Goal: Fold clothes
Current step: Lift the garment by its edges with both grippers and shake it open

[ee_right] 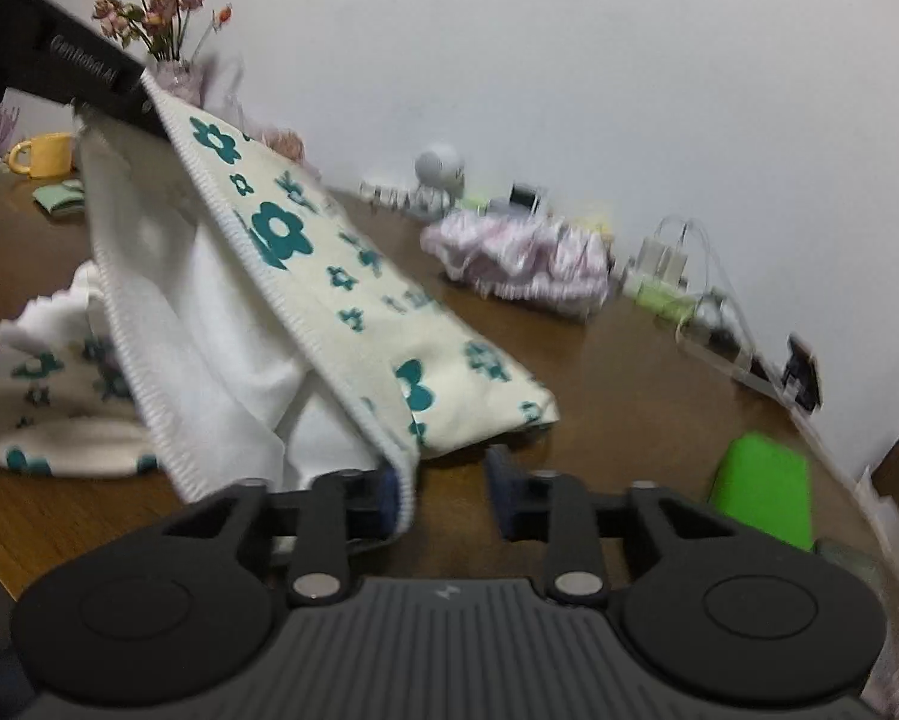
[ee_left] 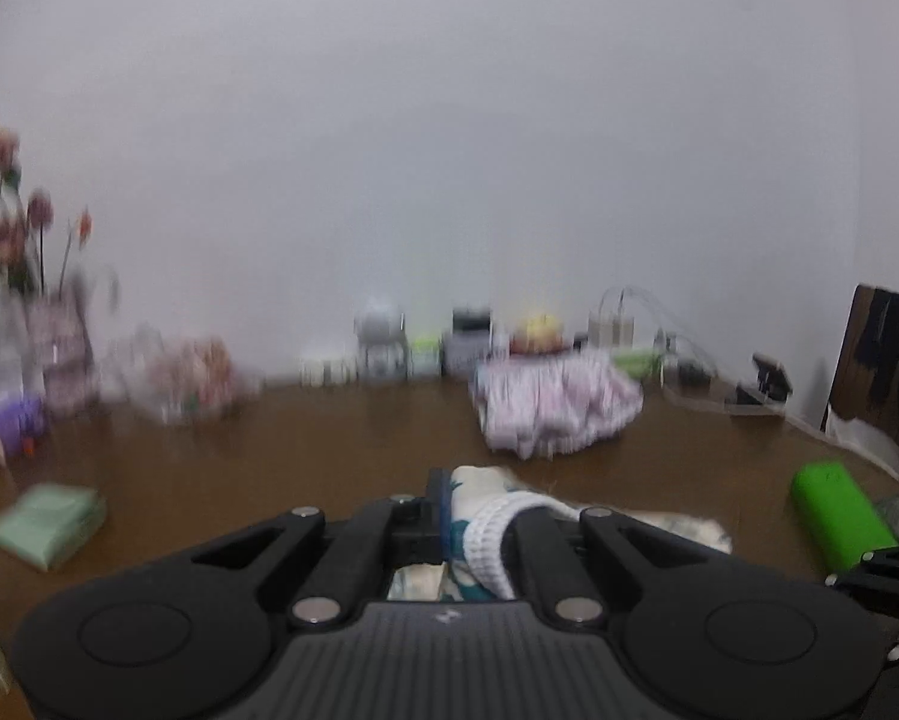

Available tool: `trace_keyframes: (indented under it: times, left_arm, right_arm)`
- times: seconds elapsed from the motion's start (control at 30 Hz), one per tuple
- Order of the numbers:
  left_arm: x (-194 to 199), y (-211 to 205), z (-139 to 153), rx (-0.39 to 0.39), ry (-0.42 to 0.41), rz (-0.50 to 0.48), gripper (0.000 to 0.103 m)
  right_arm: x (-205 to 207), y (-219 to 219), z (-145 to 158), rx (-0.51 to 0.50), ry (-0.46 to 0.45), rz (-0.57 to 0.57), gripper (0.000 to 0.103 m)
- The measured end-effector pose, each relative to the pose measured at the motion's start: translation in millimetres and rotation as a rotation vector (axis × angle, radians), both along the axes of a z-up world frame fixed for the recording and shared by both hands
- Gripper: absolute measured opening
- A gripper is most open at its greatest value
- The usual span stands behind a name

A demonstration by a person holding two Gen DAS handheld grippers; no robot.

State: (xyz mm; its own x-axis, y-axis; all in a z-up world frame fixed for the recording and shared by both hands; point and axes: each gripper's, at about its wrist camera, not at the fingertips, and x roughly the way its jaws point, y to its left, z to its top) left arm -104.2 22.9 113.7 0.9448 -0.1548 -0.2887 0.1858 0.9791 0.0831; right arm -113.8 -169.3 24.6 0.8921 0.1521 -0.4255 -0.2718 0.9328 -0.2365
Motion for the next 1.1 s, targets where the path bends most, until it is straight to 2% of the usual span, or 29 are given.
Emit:
trace_keyframes:
  times: [0.07,0.17,0.27,0.33,0.43,0.5,0.57,0.63,0.67,0.73,0.8,0.9,1.03,1.1]
  left_arm:
    - [-3,3,38,-0.009,-0.081,-0.029,0.001]
    - [-15,16,120,-0.052,-0.218,-0.111,0.001]
    - [-45,30,204,-0.069,-0.383,-0.180,0.001]
    - [-68,39,249,-0.082,-0.478,-0.188,0.002]
    - [-91,52,299,-0.110,-0.525,-0.202,0.002]
    - [-102,60,320,-0.119,-0.538,-0.209,0.003]
    - [-109,70,330,-0.135,-0.555,-0.238,0.003]
    - [-102,77,327,-0.172,-0.534,-0.258,0.003]
    - [-94,76,321,-0.160,-0.509,-0.250,0.003]
    - [-82,76,305,-0.158,-0.486,-0.248,0.003]
    - [-81,81,288,-0.181,-0.483,-0.274,0.002]
    - [-86,83,268,-0.161,-0.488,-0.324,0.003]
    - [-45,84,261,-0.120,-0.500,-0.250,0.002]
    - [10,86,256,-0.133,-0.427,-0.184,0.002]
  right_arm:
    - [-1,-8,40,-0.004,-0.057,0.037,0.001]
    - [-17,-23,134,-0.040,-0.278,0.071,0.001]
    - [-51,-34,242,-0.077,-0.529,0.095,0.001]
    - [-76,-33,292,-0.095,-0.643,0.112,0.001]
    - [-114,-22,351,-0.140,-0.794,0.126,0.001]
    - [-130,-17,379,-0.139,-0.844,0.148,0.002]
    - [-134,-16,398,-0.101,-0.845,0.185,0.002]
    - [-124,-13,410,-0.094,-0.793,0.221,0.002]
    - [-114,-7,407,-0.135,-0.771,0.213,0.002]
    - [-107,-4,397,-0.163,-0.791,0.186,0.002]
    - [-109,-12,388,-0.056,-0.769,0.242,0.002]
    - [-102,-9,370,-0.056,-0.706,0.316,0.002]
    - [-70,-5,362,-0.002,-0.643,0.386,0.002]
    - [-21,7,360,-0.001,-0.604,0.351,0.002]
